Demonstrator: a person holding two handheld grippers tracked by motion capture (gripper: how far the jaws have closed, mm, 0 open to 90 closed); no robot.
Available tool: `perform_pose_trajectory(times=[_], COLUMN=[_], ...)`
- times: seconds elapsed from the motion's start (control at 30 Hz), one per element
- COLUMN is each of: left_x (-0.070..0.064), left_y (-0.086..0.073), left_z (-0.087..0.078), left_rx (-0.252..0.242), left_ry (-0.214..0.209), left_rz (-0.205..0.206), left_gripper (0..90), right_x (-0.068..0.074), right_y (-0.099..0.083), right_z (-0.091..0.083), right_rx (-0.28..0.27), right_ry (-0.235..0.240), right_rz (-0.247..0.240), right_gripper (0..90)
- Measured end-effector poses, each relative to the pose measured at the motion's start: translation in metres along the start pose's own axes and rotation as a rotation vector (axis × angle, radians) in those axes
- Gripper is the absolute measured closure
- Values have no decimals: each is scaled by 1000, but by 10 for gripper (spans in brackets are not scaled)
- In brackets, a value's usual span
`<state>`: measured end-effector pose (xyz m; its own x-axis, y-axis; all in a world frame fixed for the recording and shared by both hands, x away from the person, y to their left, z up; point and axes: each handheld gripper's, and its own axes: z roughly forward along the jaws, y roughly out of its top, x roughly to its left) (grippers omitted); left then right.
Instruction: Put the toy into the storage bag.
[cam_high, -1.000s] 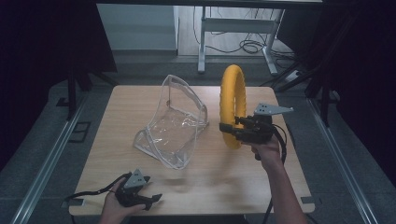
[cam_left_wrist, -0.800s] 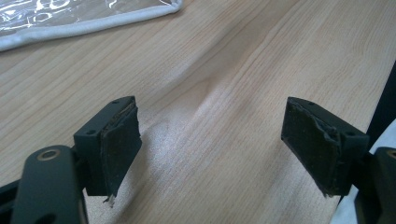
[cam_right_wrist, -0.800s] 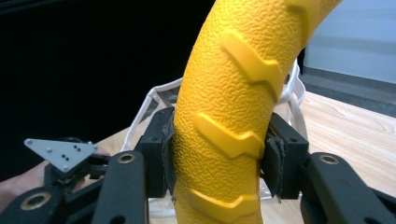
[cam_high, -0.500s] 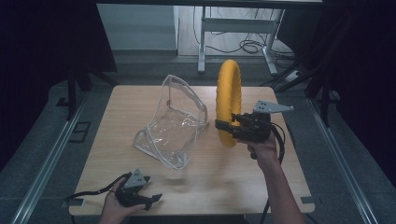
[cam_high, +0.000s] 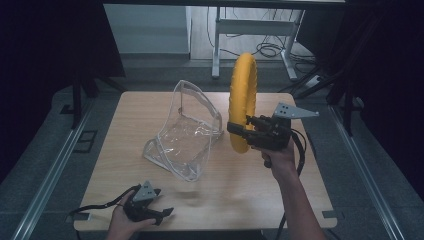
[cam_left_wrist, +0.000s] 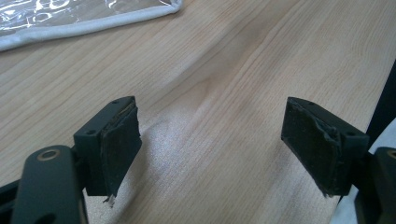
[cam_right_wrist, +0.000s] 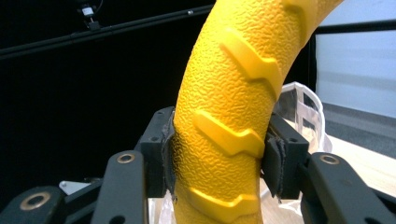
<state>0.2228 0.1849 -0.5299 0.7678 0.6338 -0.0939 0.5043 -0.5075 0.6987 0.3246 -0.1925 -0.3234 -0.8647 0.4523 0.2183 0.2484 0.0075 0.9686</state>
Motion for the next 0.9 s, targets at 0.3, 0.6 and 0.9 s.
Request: perform_pose_trajectory(times=[0.3, 0.6, 0.9], left_x=[0, 0, 0], left_y=[0, 0, 0], left_z=[0, 0, 0], left_rx=[3, 6, 7], left_ry=[-3, -6, -5], left_rz=[0, -4, 0], left_gripper=[195, 191, 191], right_x=[8, 19, 25], right_y=[11, 21, 27], right_z=[5, 11, 17], right_rx=[-21, -50, -69], right_ry=[31, 55, 71], right_rz=[-12, -27, -37], right_gripper=[511, 511, 510])
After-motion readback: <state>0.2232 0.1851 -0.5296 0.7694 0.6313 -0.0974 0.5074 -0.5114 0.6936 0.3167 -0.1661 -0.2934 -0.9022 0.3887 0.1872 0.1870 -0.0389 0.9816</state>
